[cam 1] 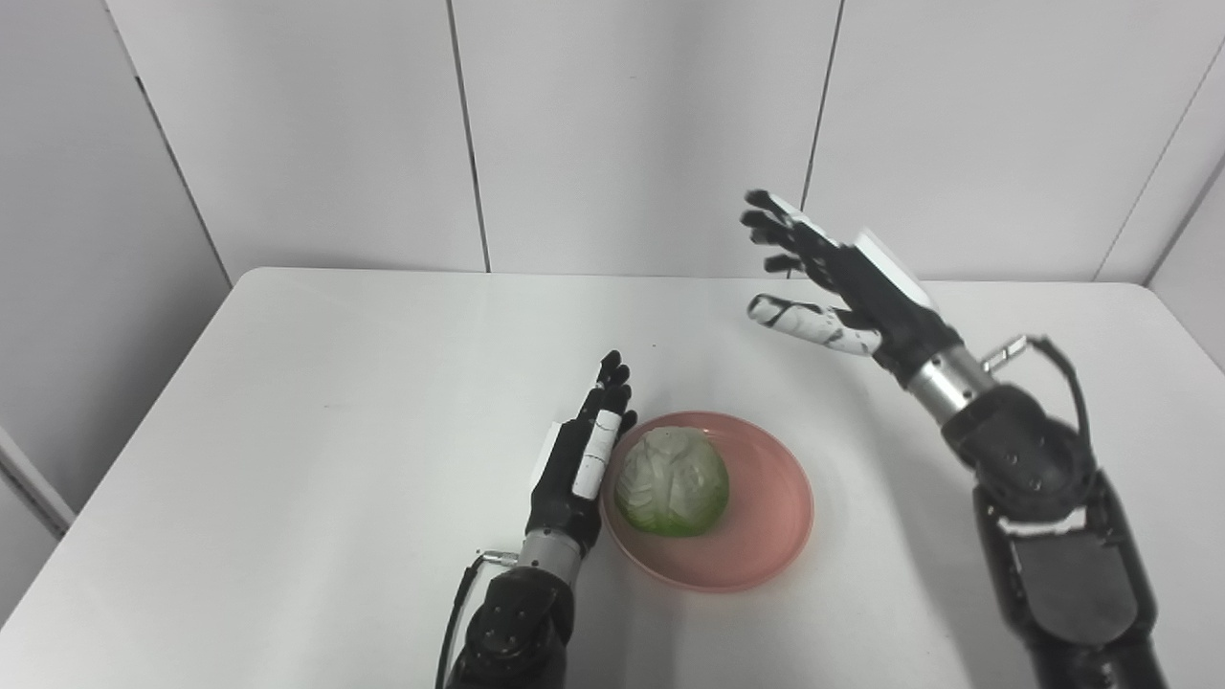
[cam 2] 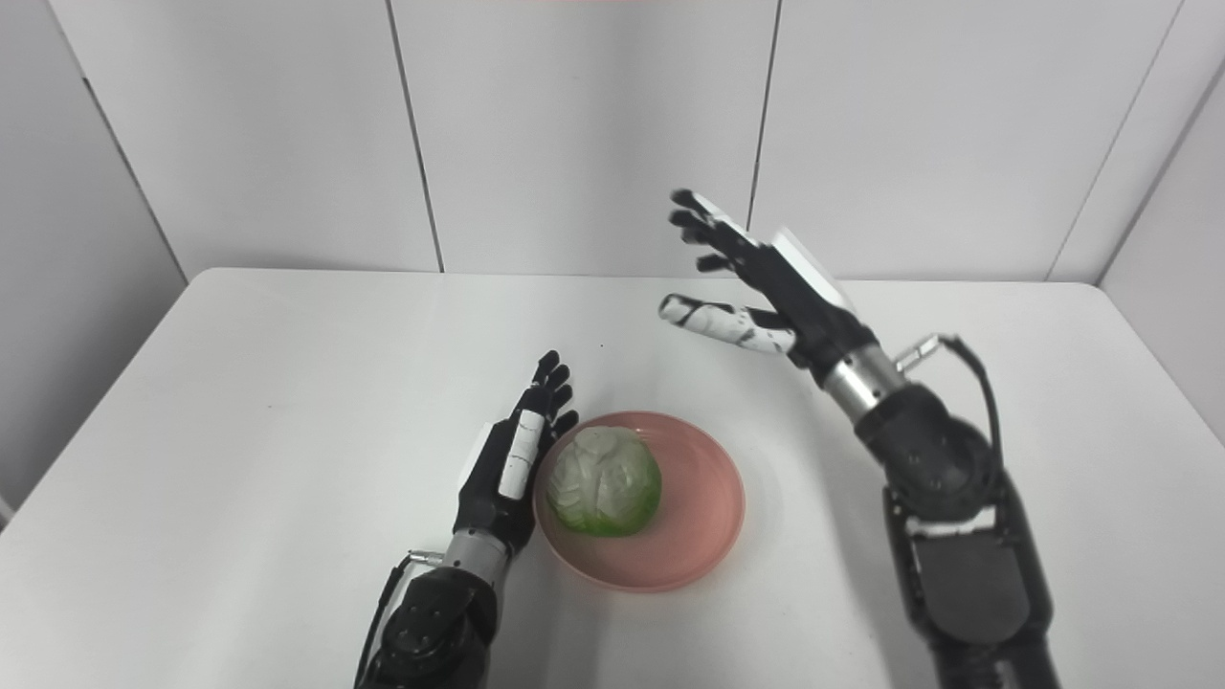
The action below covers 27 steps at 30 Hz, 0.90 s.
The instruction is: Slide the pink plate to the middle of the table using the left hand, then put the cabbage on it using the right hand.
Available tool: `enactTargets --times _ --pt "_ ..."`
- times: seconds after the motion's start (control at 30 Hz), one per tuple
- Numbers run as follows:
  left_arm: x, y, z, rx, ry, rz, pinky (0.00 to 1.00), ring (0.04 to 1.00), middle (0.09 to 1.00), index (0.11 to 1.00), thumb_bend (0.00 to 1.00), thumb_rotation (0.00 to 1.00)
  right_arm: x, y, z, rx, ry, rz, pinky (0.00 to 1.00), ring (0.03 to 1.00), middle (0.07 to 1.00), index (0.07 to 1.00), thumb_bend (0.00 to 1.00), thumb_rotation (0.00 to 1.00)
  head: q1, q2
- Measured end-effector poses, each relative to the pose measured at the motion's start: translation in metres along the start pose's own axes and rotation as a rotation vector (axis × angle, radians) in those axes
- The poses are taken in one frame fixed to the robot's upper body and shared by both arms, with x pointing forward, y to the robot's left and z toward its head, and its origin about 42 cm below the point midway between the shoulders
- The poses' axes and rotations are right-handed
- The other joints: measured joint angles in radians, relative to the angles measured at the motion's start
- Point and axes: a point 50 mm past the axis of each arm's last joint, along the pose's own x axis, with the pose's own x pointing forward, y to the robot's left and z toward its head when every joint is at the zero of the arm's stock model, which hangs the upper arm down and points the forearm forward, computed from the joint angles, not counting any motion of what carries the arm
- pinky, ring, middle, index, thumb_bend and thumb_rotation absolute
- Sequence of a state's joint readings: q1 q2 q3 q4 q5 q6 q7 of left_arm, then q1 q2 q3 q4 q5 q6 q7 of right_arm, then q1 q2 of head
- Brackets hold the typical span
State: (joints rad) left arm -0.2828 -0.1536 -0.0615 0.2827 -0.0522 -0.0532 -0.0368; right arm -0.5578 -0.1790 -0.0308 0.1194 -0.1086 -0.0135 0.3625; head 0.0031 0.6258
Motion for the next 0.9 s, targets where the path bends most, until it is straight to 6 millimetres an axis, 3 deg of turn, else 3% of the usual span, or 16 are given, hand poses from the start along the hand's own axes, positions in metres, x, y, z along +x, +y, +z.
enactTargets --times 0.17,0.4,0.77,0.9 --pt "-0.001 0.002 0.000 0.010 -0.004 0.010 0.92 0.997 0.997 1.000 0.94 0.92 -0.017 0.017 -0.022 0.223 0.031 -0.137 0.93 0.918 0.927 0.975 1.00 0.99 -0.002 0.003" --pt "-0.006 0.005 0.001 0.037 -0.014 0.040 0.96 1.000 1.000 1.000 0.96 0.93 -0.044 0.043 -0.061 0.411 0.172 -0.277 0.93 0.934 0.927 0.960 1.00 1.00 -0.003 0.005" --pt "-0.008 0.007 0.004 0.107 -0.080 0.126 1.00 1.000 1.000 1.000 0.86 0.95 -0.068 0.078 -0.082 0.470 0.275 -0.304 1.00 0.930 0.932 0.942 1.00 1.00 -0.003 0.008" --pt "-0.008 0.007 0.005 0.112 -0.092 0.134 1.00 1.000 1.000 1.000 0.84 0.96 -0.071 0.084 -0.083 0.416 0.284 -0.296 1.00 0.974 0.939 0.958 0.93 1.00 0.000 0.006"
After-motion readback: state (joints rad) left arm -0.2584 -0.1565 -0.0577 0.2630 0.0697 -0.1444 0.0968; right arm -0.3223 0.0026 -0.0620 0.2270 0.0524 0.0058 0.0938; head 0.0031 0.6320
